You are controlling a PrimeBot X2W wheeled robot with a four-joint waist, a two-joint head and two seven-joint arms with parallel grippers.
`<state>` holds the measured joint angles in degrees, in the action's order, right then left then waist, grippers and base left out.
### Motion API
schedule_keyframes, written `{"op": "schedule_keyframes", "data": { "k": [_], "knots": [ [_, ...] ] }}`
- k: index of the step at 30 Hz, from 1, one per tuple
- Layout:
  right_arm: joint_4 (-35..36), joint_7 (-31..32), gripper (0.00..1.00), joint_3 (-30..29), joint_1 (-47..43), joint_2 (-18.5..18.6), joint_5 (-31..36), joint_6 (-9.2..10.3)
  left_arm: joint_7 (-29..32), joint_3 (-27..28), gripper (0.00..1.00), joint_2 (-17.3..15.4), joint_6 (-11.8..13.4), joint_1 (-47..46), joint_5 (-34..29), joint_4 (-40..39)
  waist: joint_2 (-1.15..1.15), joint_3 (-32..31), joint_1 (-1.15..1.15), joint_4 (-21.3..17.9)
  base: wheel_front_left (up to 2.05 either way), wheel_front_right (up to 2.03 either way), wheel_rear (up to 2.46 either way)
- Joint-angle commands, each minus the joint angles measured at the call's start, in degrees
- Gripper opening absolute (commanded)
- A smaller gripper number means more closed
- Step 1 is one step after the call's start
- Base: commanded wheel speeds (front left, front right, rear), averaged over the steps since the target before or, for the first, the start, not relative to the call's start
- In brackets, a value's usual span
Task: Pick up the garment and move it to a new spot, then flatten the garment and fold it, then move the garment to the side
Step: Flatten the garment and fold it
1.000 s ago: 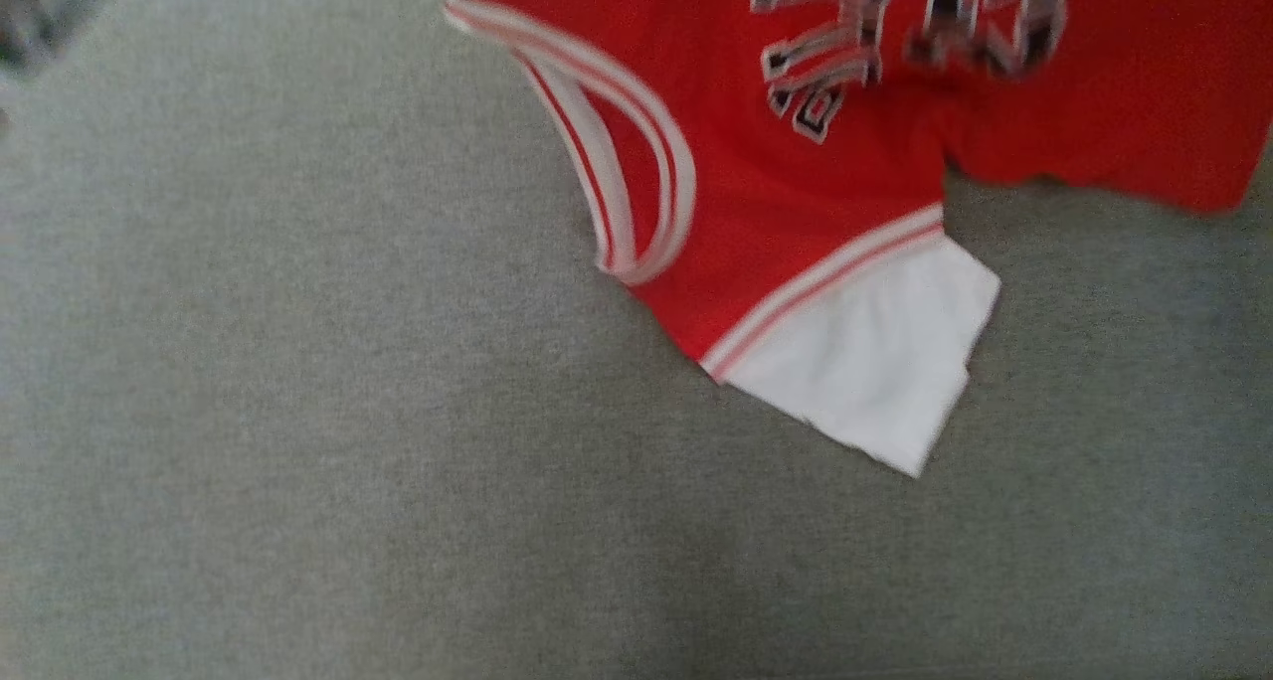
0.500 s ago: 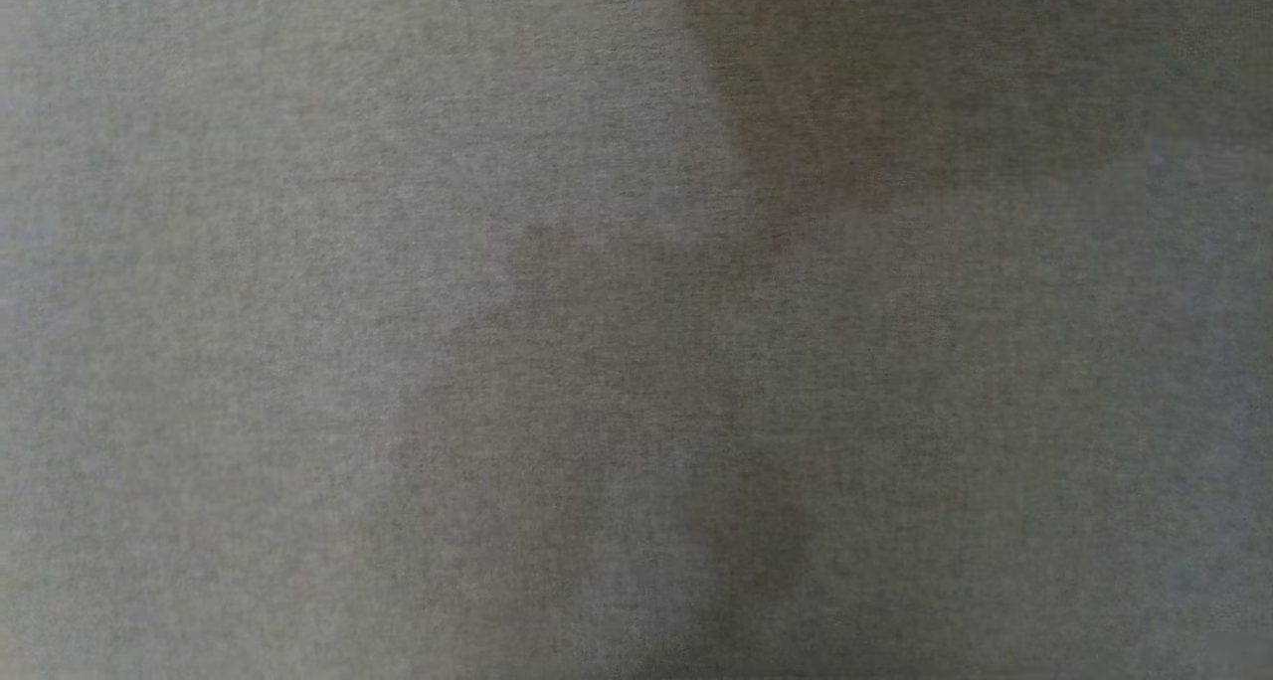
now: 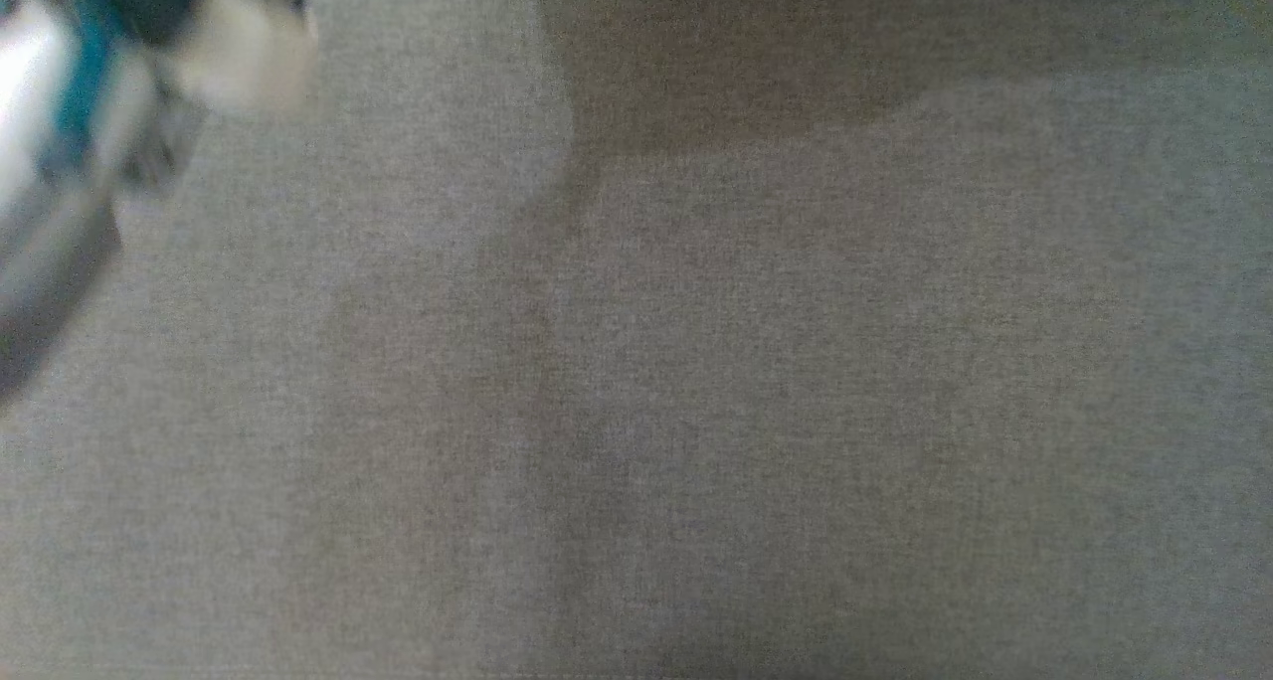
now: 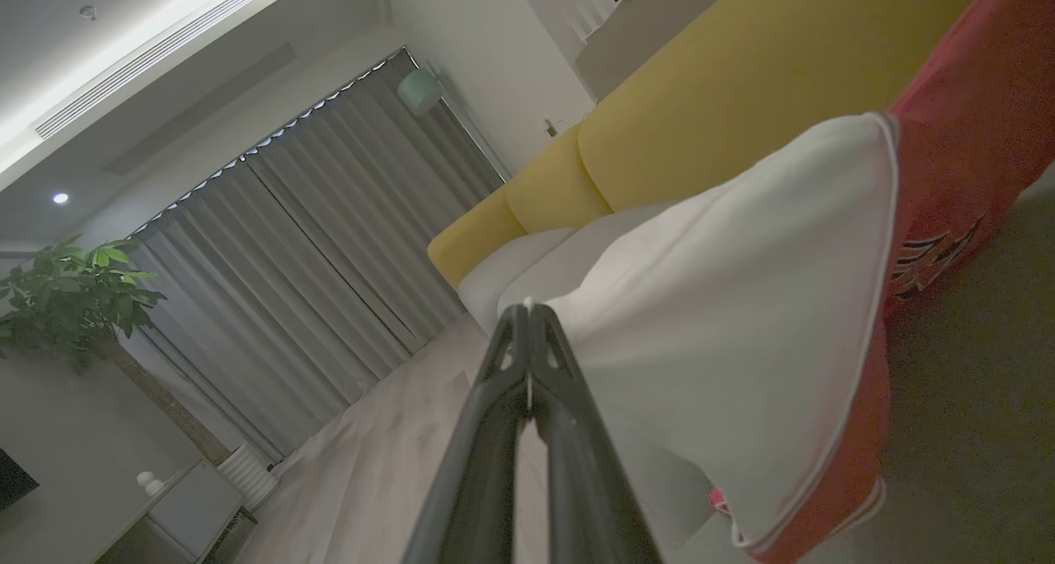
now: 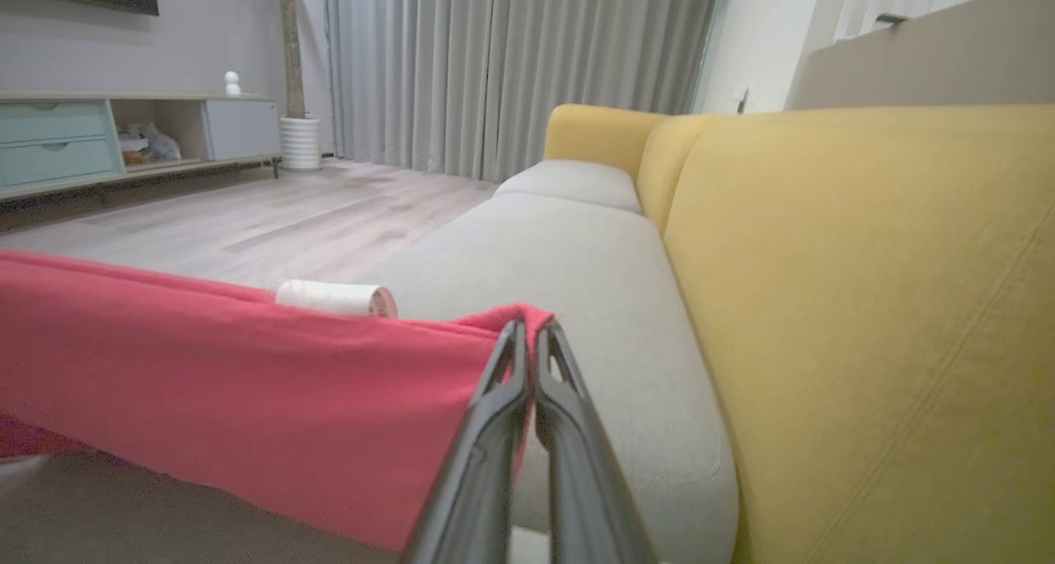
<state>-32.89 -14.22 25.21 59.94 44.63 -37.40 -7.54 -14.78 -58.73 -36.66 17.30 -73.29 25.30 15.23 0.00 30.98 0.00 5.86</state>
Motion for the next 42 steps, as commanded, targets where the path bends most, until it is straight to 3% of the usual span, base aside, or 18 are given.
{"op": "schedule_keyframes", "data": {
  "k": [1,7,13,22,30,42],
  "knots": [
    [1.31,-0.55,0.0,-0.34,-2.51,0.79,-0.53,0.05,-0.16,2.75,0.0,-3.81,1.19,-0.56,0.28,-1.84,0.0,-1.51,0.0,-0.24,0.0,0.0,0.0],
    [4.46,-0.75,0.0,-3.36,-15.98,-1.26,-1.11,0.05,-0.2,1.67,0.0,-8.45,7.98,17.01,-0.5,-13.64,0.0,-6.8,0.0,-1.06,0.0,0.0,0.0],
    [8.67,-0.76,0.0,-7.47,-31.19,-3.25,0.73,0.05,-0.21,-1.24,0.0,-10.92,10.71,32.18,2.22,-19.16,0.0,-11.14,0.0,-2.17,0.0,0.0,0.0],
    [13.5,-0.77,0.0,-14.15,-48.12,-4.7,3.87,0.05,-0.21,-5.3,0.0,-12.55,13.56,46.21,5.58,-21.15,0.0,-14.2,0.0,-3.53,0.0,0.0,0.0],
    [17.26,-0.75,0.0,-16.39,-54.89,-6.39,4.24,0.05,-0.05,-6.14,0.0,-12.34,12.66,48.45,7.51,-21.33,0.0,-14.36,0.0,-4.42,0.0,0.0,0.0],
    [15.64,2.05,0.0,-14.72,-46.58,-6.92,4.4,0.05,-0.08,-3.92,0.0,-8.59,4.95,33.2,2.98,-12.17,0.0,-9.78,0.0,-5.22,0.0,0.0,0.0]
  ]
}}
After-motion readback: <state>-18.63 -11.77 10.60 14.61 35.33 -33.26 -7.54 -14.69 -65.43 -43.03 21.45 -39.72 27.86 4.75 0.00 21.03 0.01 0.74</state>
